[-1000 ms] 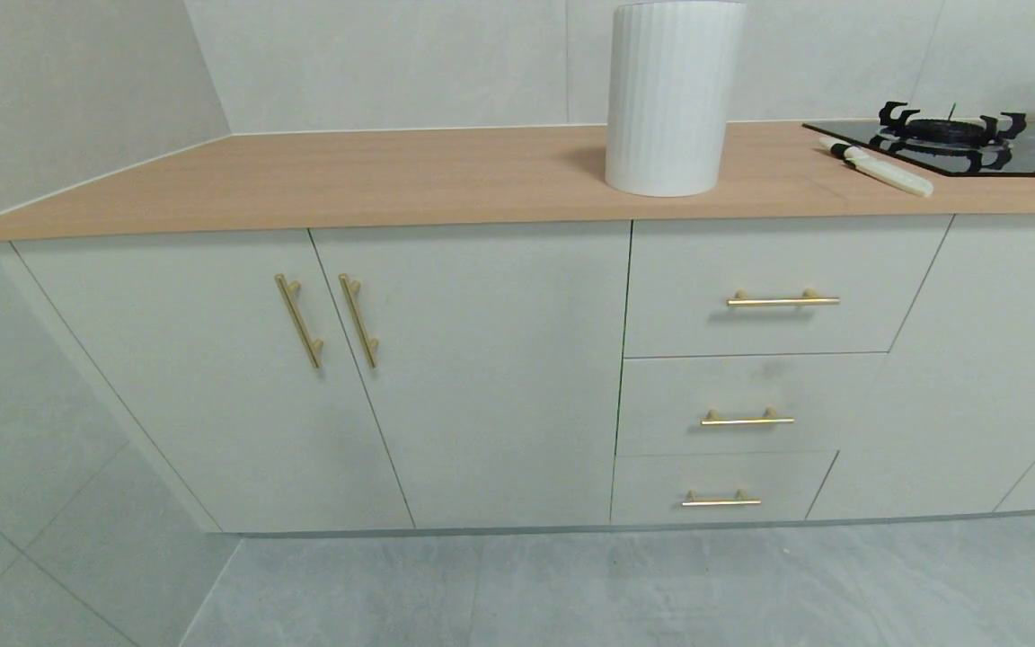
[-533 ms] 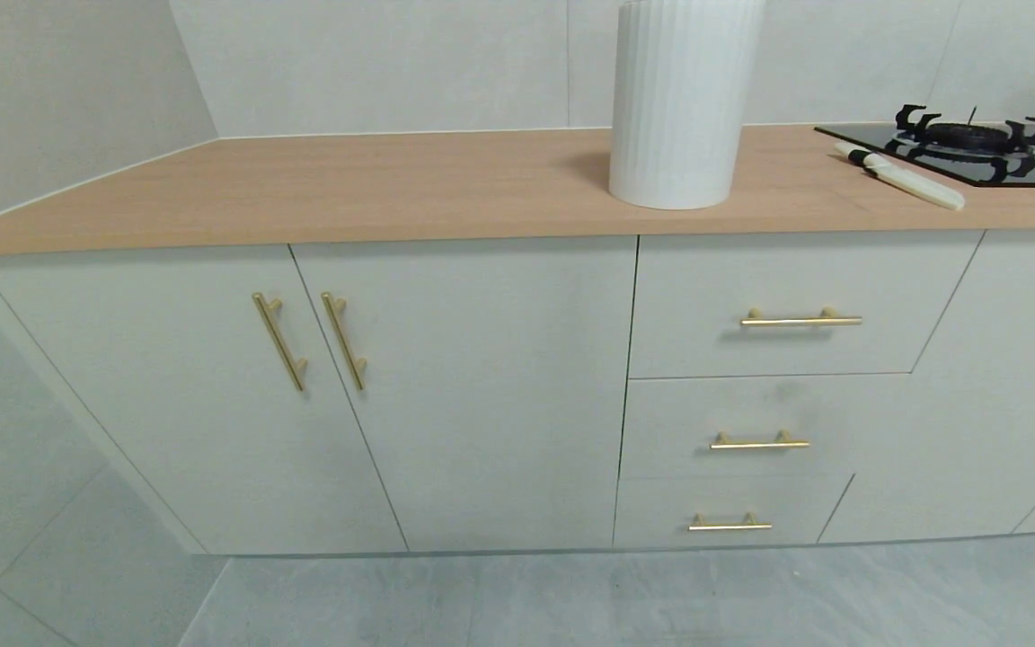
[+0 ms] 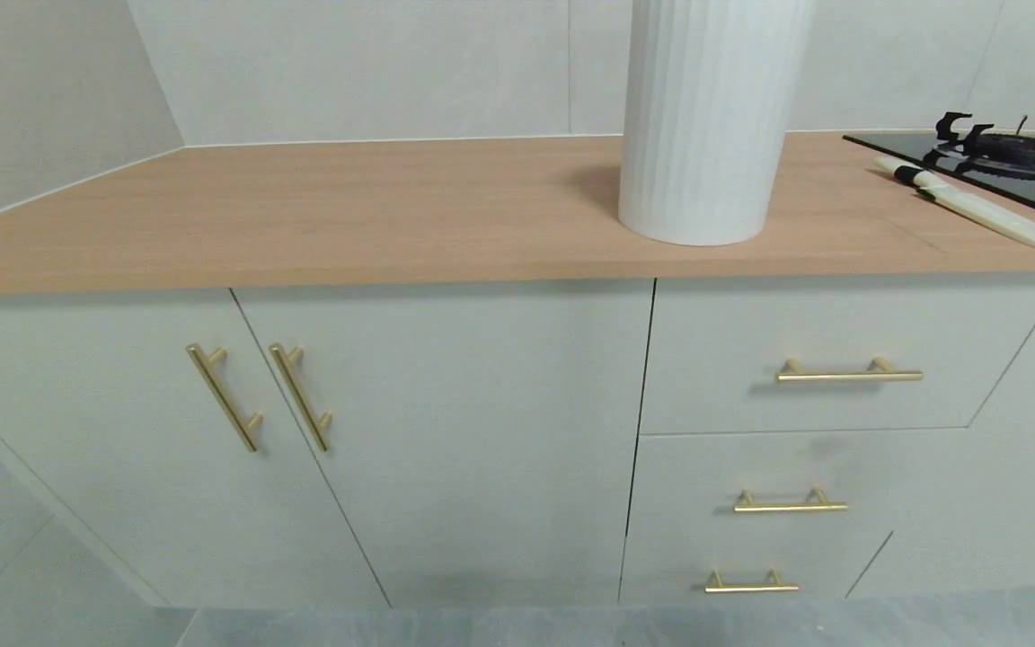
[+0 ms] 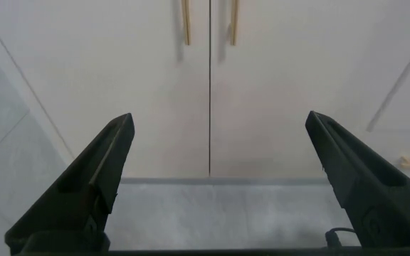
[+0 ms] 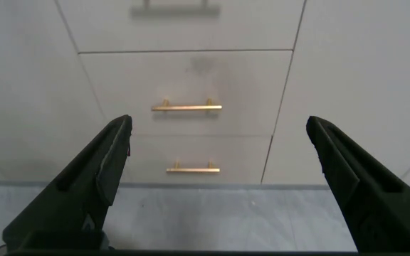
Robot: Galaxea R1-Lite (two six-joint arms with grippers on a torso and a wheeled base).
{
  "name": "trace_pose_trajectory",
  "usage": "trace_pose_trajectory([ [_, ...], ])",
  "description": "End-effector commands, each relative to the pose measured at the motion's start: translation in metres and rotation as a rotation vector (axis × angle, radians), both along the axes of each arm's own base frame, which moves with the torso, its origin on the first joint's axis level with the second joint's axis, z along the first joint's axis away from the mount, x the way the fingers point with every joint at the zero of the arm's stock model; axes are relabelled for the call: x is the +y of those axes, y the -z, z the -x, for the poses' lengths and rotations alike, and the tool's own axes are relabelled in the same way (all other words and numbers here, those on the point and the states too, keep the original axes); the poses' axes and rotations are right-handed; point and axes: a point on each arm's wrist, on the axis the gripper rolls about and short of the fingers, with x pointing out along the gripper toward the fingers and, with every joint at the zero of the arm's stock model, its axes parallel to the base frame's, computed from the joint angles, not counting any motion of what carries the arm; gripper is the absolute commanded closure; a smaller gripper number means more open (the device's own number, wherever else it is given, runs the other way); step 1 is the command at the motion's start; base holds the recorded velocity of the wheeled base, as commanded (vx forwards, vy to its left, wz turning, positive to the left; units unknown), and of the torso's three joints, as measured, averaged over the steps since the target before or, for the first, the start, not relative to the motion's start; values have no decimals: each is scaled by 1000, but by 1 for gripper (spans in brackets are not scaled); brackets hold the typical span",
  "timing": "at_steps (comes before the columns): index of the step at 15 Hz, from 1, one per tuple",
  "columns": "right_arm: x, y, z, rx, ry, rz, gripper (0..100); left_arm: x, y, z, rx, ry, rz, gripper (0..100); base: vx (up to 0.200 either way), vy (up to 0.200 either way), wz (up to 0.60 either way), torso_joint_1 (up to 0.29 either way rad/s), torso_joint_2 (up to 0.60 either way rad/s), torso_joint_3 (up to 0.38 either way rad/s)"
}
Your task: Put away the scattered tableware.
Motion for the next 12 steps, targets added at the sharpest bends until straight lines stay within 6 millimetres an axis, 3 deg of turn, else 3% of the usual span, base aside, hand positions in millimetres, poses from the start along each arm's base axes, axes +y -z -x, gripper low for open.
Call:
trace_pose_trajectory([
  [1, 0, 0, 0, 2, 0, 0, 0, 0, 0, 0, 0, 0, 1, 0, 200, 0, 0, -2, 2, 2],
  [7, 0, 0, 0, 2, 0, -1, 0, 0, 0, 0, 0, 0, 0, 0, 200, 0, 0, 3, 2, 2],
  [12, 0, 0, 0, 2, 3, -1, 0, 0, 0, 0, 0, 0, 0, 0, 0, 0, 0, 0, 0, 0],
])
